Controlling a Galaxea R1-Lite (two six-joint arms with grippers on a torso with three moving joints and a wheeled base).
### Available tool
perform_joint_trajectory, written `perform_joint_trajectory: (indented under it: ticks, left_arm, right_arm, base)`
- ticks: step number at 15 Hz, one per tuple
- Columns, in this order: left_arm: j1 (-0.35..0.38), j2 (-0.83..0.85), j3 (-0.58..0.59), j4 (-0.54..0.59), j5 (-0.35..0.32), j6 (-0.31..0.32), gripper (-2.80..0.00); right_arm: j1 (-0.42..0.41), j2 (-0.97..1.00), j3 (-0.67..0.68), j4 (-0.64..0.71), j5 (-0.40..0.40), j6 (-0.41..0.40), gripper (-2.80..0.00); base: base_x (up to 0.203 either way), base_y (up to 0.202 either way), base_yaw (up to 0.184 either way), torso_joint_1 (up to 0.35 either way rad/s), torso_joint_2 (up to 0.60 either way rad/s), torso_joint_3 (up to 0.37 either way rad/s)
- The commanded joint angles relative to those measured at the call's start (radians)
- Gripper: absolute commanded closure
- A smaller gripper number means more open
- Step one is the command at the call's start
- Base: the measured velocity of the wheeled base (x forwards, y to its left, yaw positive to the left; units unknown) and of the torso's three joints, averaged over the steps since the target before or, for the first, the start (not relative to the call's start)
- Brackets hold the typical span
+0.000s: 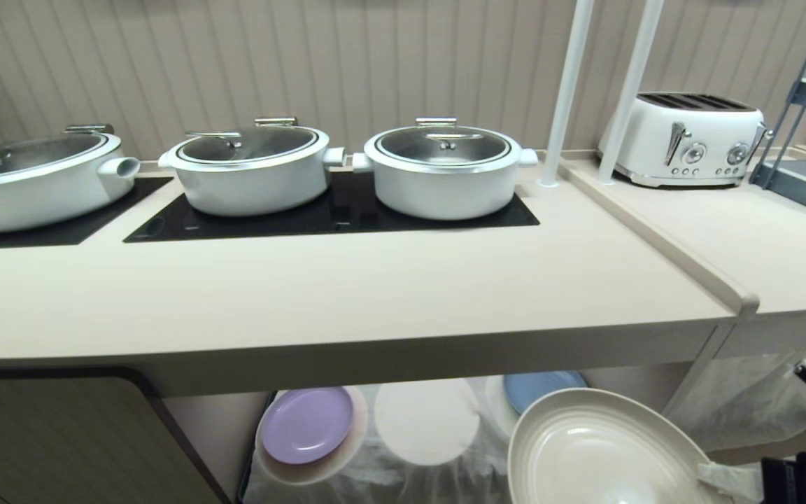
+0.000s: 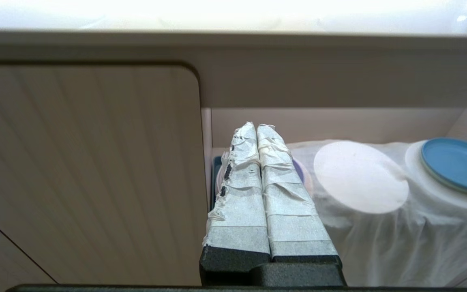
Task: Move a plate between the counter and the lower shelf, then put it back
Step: Put the plate
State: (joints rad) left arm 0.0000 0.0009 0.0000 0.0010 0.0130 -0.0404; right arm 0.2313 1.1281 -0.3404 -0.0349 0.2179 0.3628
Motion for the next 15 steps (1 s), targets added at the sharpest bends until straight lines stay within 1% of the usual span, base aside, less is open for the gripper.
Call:
perform_joint_trajectory:
  ticks: [1,7,15]
  left_arm:
    - [0.000,0.001,0.000,0.001,0.001,-0.001,0.00]
    - [0.001,0.001,0.000,0.001,0.001,-0.001,0.00]
    - [0.000,0.001,0.000,0.001,0.001,-0.001,0.00]
  right_arm:
    - [0.000,0.001,0.000,0.000,0.001,0.002,0.00]
    - [0.002,0.001,0.000,-0.001,0.001,0.002,0.00]
    - [0.002,-0.002,0.000,-0.002,0.001,0.002,0.00]
  base:
    - [0.000,0.000,0.000,0.269,-0.57,-0.293]
    - [0.000,0.000,0.000,0.274,-0.57,-0.302]
    - [0.000,0.000,0.000,0.178,-0.37,-0.185]
